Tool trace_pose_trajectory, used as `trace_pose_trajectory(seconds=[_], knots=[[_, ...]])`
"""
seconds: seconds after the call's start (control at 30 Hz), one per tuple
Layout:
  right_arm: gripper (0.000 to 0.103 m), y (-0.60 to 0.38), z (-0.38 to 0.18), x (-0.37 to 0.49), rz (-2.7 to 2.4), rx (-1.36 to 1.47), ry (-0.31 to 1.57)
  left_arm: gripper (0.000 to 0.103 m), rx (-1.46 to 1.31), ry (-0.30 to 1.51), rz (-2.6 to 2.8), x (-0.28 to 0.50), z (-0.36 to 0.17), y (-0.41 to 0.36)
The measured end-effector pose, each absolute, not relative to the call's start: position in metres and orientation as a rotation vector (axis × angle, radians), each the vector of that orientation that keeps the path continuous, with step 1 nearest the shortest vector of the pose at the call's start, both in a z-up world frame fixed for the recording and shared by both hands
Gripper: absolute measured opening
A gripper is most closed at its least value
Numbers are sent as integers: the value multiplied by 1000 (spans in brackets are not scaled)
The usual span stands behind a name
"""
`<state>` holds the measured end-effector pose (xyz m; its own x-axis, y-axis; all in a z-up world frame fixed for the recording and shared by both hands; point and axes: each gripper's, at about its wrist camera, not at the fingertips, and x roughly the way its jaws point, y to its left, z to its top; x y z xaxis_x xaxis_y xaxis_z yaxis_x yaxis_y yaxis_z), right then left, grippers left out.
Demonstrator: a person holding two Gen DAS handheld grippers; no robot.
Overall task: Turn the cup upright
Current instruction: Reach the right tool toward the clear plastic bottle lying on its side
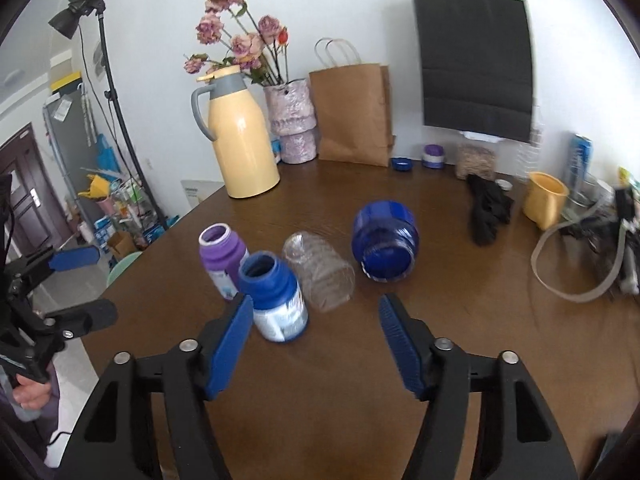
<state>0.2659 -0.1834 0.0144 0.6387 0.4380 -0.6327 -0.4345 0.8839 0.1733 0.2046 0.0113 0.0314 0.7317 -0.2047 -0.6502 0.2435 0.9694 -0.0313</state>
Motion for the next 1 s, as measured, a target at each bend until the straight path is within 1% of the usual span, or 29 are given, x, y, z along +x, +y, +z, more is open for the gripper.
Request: trace_pose_trajectory(seconds=[0.17, 0.33, 0.6, 0.8, 1.0], knots=[[66, -155, -1, 331, 654, -35, 777, 103, 40, 705, -241, 255, 40, 28], [66, -133, -32, 375, 708, -93, 854, 103, 1, 734, -266, 273, 30, 34], [66, -118, -67, 406, 756, -111, 906, 103, -24, 763, -358, 259, 7, 22], [66, -129, -74, 409, 806, -41, 943, 103, -33, 798, -424, 238, -7, 4], [66, -151, -84, 414, 799, 55, 975, 103, 12, 838, -450, 236, -31, -27]])
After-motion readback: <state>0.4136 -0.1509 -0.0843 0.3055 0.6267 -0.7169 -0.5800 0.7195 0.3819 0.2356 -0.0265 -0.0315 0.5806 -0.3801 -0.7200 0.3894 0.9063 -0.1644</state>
